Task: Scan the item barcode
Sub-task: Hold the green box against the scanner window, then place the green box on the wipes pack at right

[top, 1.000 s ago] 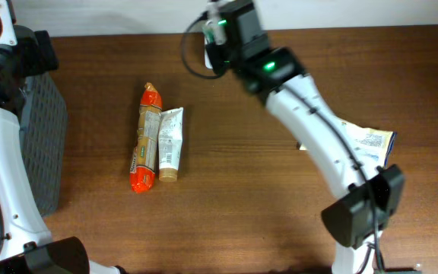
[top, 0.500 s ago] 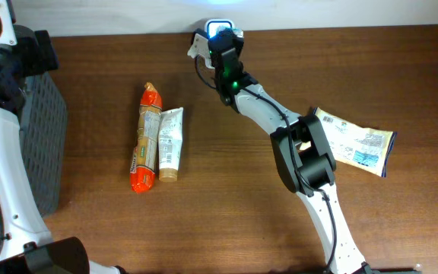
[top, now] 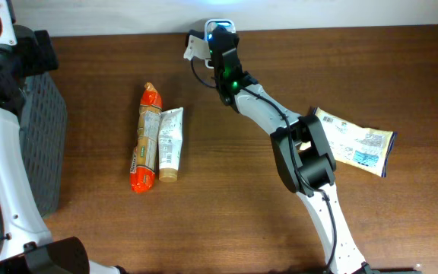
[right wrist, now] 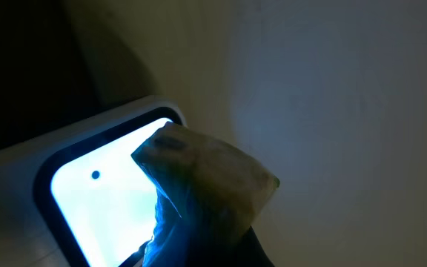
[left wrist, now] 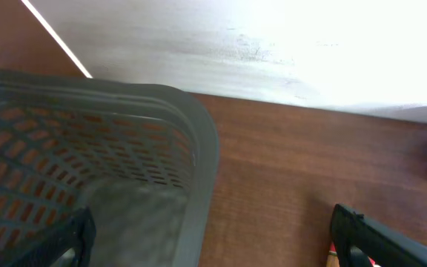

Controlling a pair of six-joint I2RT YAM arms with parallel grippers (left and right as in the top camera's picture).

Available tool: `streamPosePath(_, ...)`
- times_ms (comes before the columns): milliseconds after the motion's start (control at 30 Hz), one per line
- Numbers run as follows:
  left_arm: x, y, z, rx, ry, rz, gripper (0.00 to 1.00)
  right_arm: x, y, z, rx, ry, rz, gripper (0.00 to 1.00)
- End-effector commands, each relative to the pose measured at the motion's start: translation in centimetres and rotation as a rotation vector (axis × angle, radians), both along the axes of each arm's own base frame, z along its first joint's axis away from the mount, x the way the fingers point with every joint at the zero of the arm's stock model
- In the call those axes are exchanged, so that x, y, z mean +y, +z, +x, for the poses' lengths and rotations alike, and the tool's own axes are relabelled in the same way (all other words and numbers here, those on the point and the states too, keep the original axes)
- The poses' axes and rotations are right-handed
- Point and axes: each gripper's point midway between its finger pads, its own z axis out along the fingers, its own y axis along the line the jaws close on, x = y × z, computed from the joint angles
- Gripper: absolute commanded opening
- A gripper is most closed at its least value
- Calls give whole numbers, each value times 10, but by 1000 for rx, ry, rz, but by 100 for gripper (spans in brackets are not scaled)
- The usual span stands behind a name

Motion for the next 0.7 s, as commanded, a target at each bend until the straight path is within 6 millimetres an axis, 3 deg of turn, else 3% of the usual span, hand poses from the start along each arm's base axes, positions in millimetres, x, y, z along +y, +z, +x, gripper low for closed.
streamPosePath(0,-1,12,-3,-24,-10,17,99,-1,85,-15,-35,-9,127,4)
streamPosePath(33,-1,12,-3,-24,-10,18,99,-1,100,-24,-13,-14,153,4)
streamPosePath(100,-1,12,-3,-24,-10,17,99,-2,125,-66,147,-68,306,4)
streamPosePath(200,-1,12,-3,-24,-9,17,99,-14,126,-142,486,-213,650,4)
streamPosePath(233,-1,12,-3,-24,-10,17,99,-40,116,-174,625,-391,791,4)
streamPosePath(267,-1,12,-3,-24,-10,17,99,-59,106,-190,684,-495,802,4)
streamPosePath(300,-1,12,-3,-24,-10,17,99,-92,85,-213,776,-662,780,4)
streamPosePath(367,-1,12,-3,-24,-10,17,99,-146,47,-238,868,-929,771,4)
streamPosePath(400,-1,12,-3,-24,-10,17,99,-193,12,-253,888,-1161,817,4)
streamPosePath(467,-1,12,-3,-24,-10,17,99,-255,-33,-282,896,-1462,901,4)
streamPosePath(533,-1,12,-3,-24,-10,17,99,-301,-67,-303,950,-1608,1021,4)
streamPosePath(600,-1,12,-3,-24,-10,17,99,-330,-72,-313,936,-1684,1063,13)
streamPosePath(633,-1,12,-3,-24,-10,17,99,-357,-67,-316,899,-1735,1120,28)
streamPosePath(667,-1,12,-3,-24,-10,17,99,-370,-59,-316,881,-1757,1162,37)
